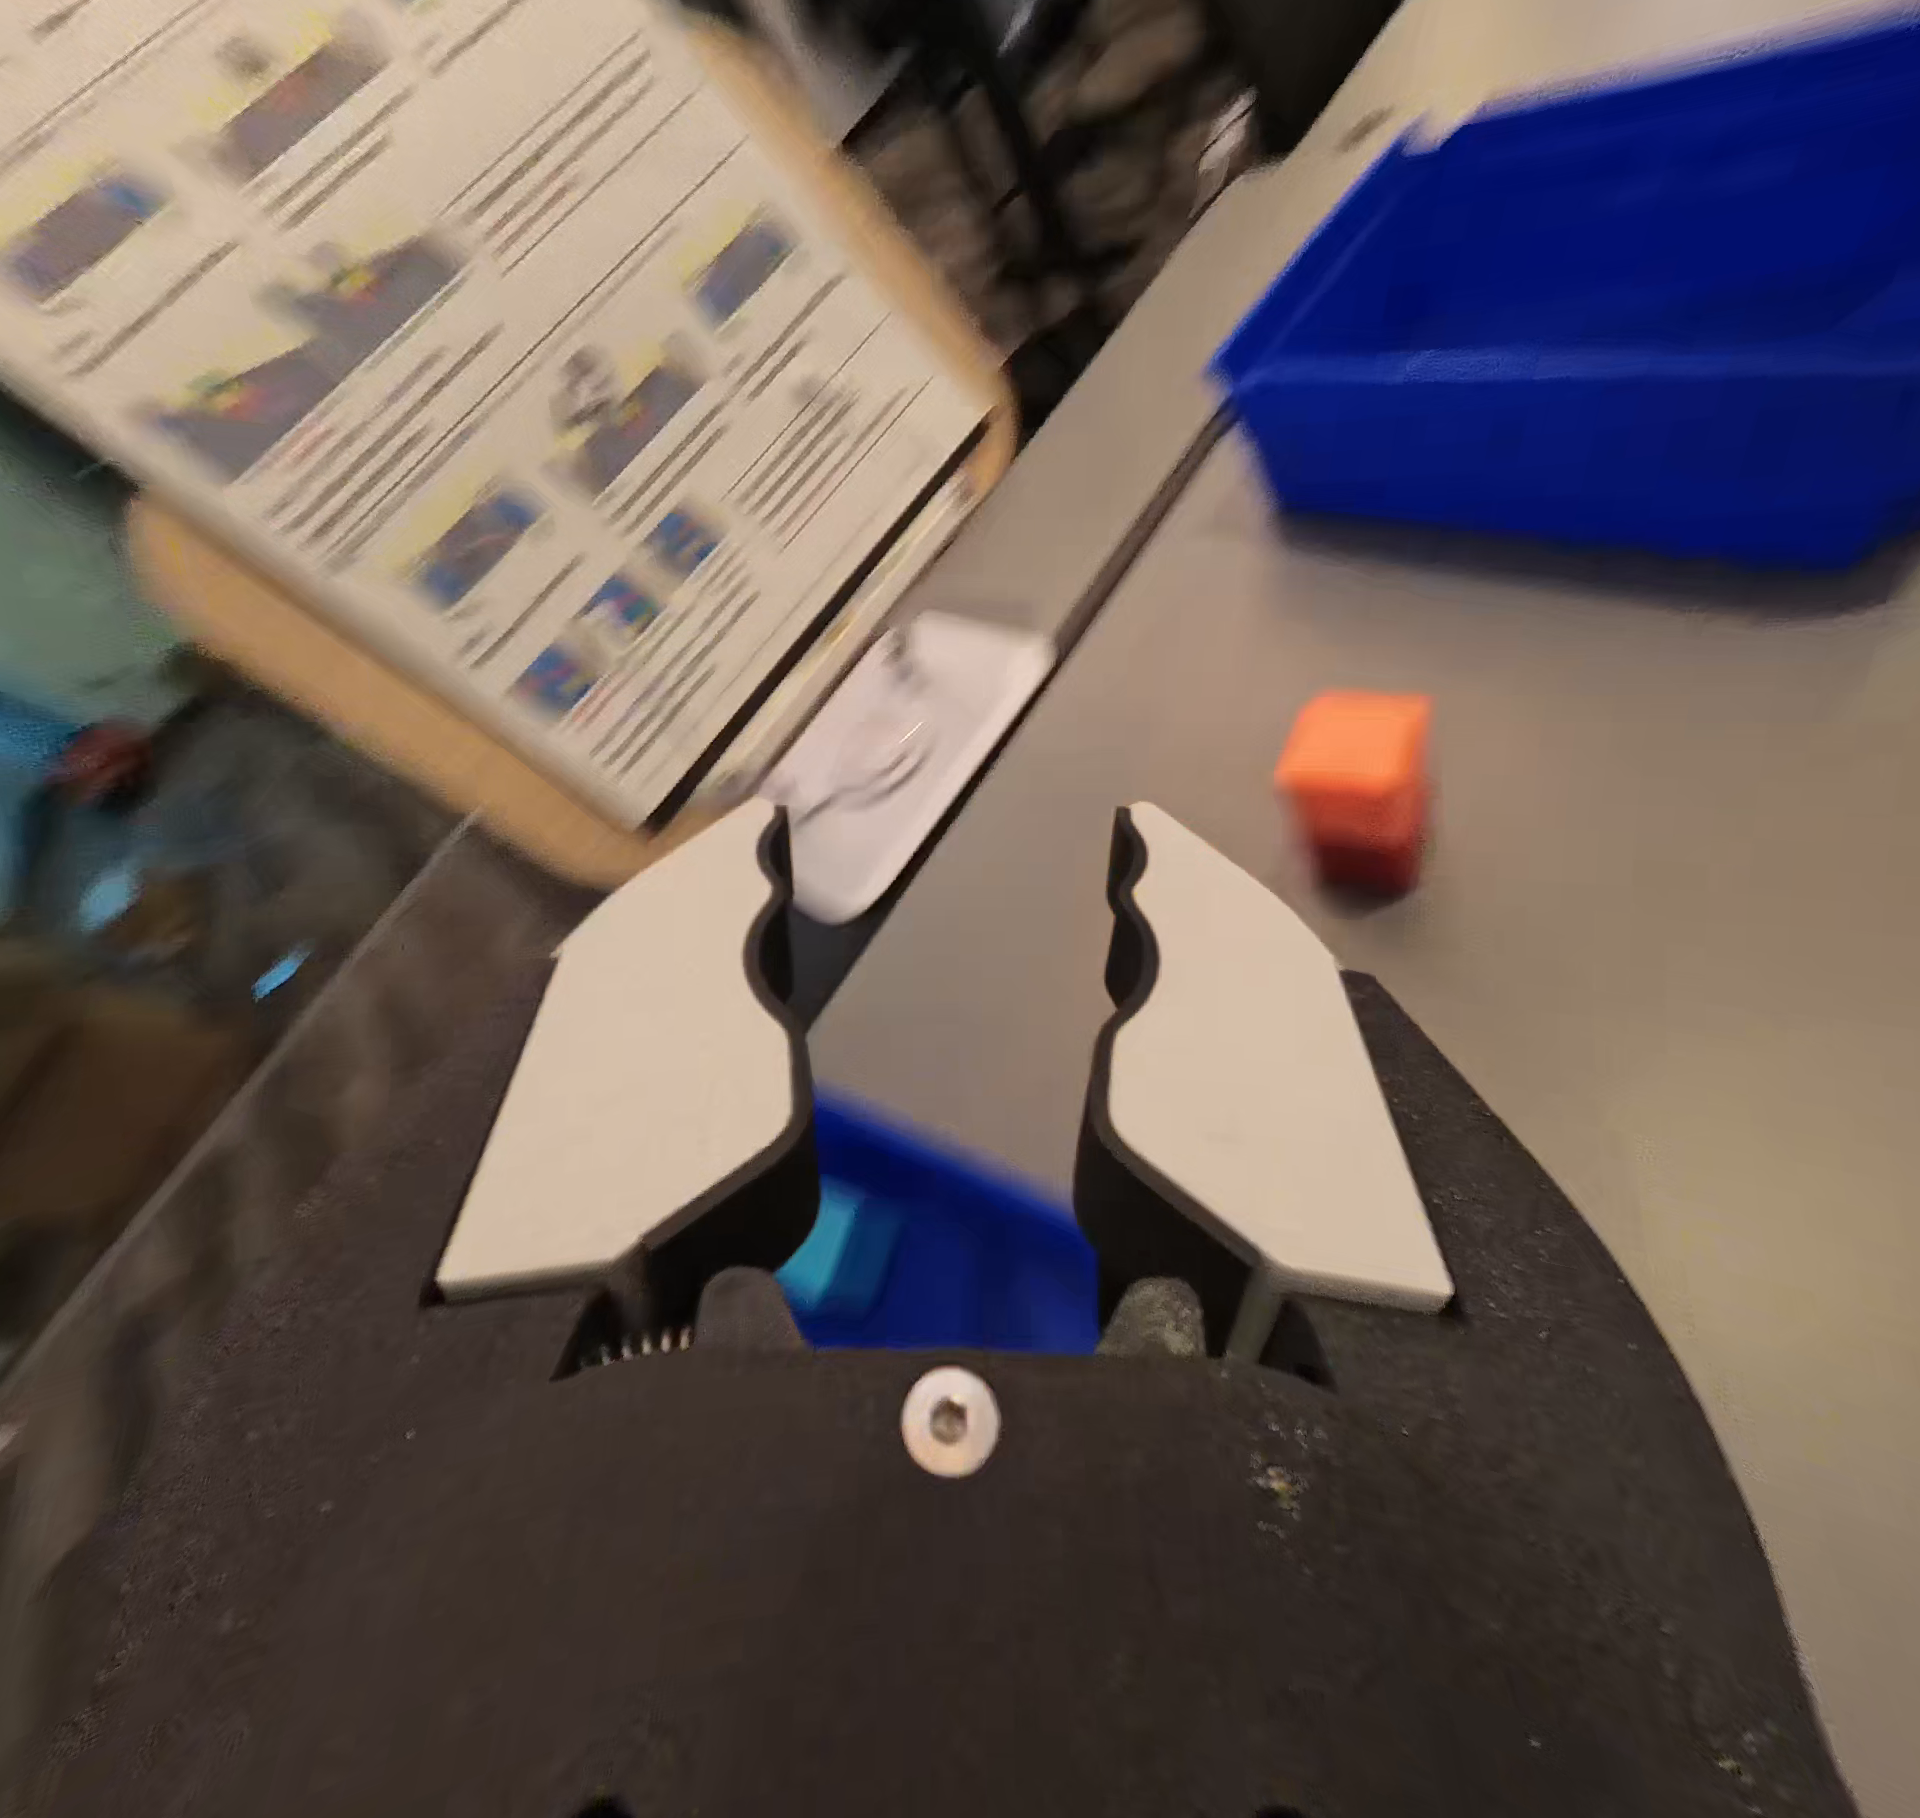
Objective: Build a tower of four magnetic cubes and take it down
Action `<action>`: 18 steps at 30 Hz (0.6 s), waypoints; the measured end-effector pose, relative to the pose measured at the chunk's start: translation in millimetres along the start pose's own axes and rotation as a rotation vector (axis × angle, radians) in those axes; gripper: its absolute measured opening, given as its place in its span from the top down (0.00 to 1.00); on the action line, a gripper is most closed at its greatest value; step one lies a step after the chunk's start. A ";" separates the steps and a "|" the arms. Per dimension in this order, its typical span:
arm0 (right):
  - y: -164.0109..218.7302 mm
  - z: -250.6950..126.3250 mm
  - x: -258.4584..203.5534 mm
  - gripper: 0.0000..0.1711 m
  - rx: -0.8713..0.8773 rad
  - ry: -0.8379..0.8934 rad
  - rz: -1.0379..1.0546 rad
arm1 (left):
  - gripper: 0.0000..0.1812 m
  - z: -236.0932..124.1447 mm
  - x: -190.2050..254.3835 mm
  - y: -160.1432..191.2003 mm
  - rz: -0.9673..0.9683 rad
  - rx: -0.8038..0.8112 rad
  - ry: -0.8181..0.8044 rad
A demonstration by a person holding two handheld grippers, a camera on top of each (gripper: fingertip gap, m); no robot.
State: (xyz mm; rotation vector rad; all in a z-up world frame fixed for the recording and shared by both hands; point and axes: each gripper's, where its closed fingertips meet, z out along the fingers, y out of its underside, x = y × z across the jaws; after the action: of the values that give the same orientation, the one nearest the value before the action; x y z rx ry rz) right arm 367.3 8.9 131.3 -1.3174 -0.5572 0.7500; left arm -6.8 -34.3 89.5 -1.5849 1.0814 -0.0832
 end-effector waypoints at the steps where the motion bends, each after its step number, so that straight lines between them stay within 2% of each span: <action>1: 0.2 4.8 -4.6 0.60 -0.009 -0.003 -0.009 | 0.68 -10.1 -17.2 19.8 0.022 -0.087 -0.087; 3: 6.4 15.7 -12.1 0.60 -0.051 -0.012 -0.024 | 0.68 -24.7 -42.8 65.2 0.024 -0.269 -0.196; 6: 24.4 30.8 -18.1 0.60 -0.134 -0.011 -0.053 | 0.67 -28.5 -68.1 140.2 -0.050 -0.551 -0.258; 9: 46.6 40.9 -18.0 0.60 -0.230 -0.001 -0.082 | 0.71 -13.0 -74.0 199.1 -0.079 -0.714 -0.230; 12: 61.3 46.1 -17.5 0.60 -0.284 -0.011 -0.085 | 0.73 19.4 -60.1 220.7 -0.039 -0.691 -0.104; 14: 67.2 47.5 -17.5 0.60 -0.301 -0.022 -0.070 | 0.75 37.7 -53.2 224.5 0.019 -0.662 -0.049; 18: 77.1 46.7 -14.8 0.60 -0.331 -0.035 -0.047 | 0.72 60.1 -55.8 227.2 0.143 -0.694 0.079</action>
State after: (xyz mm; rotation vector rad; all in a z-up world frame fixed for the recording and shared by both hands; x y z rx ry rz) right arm 310.0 34.2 64.7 -1.5918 -0.7616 0.6617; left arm -136.6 66.3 -87.7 -2.1176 1.3692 0.3666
